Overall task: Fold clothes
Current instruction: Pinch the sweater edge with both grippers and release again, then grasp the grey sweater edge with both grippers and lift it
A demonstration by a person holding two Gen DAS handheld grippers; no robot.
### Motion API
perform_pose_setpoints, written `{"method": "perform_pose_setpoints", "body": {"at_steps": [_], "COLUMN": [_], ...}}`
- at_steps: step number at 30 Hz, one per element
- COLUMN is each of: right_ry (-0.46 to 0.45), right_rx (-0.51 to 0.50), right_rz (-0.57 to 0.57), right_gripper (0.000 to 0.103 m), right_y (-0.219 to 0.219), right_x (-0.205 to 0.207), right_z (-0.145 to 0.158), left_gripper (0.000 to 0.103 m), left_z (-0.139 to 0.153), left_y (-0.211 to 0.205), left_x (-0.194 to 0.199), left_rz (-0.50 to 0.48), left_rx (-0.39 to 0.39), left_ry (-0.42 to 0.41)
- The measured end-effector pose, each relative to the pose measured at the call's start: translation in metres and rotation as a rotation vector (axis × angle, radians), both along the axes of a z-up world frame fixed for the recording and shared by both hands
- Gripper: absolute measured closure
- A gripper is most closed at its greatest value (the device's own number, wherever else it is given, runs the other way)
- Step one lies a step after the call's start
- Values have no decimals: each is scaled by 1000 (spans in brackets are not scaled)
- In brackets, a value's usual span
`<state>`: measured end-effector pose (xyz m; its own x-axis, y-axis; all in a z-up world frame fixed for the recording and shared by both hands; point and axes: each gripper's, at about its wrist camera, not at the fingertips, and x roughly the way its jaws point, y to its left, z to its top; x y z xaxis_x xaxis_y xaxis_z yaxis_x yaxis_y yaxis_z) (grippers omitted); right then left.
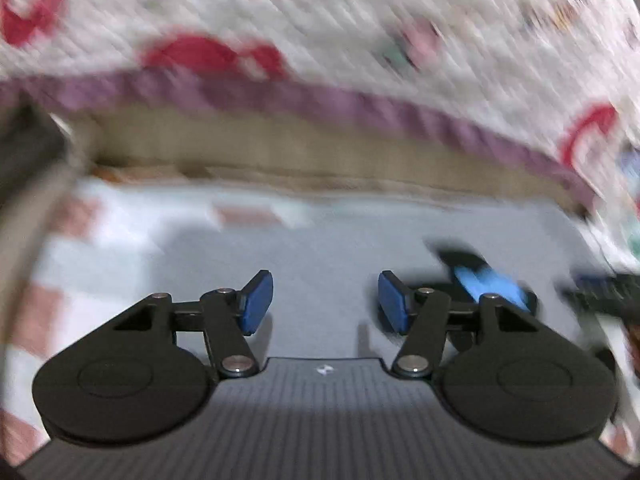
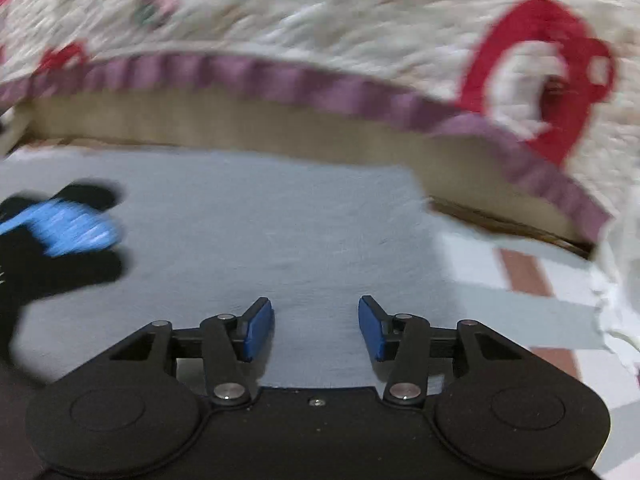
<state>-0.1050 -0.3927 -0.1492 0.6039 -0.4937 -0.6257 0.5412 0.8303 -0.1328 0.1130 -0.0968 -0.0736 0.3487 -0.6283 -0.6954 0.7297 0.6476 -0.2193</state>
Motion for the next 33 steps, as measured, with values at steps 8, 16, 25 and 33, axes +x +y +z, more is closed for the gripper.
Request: {"method": "perform_pose_setpoints", "body": {"at_steps": [8,16,25,33], "right_ry": [-244,-500,-588,-612], "right_rx": [291,992,967,836], "right_rz": [-337,-427,-369,-344], "right_gripper": [40,38,34,69], "right_y": [-42,-18,-30,-38], "right_x": [-73,-131,-69,-55], "right_z": [27,-35,-47,-43], "left_gripper": [47,54,53,54], "left_z": [-15,9,-19,-28], "left_y": [-21,-35,-54,-59], "left_x": [-24,-56,-62,-62], "left_rz": [-29,-123,-111,-115], "left_rx": [100,-72,-11,10], "left_ry": [-74,-38,22,-13]}}
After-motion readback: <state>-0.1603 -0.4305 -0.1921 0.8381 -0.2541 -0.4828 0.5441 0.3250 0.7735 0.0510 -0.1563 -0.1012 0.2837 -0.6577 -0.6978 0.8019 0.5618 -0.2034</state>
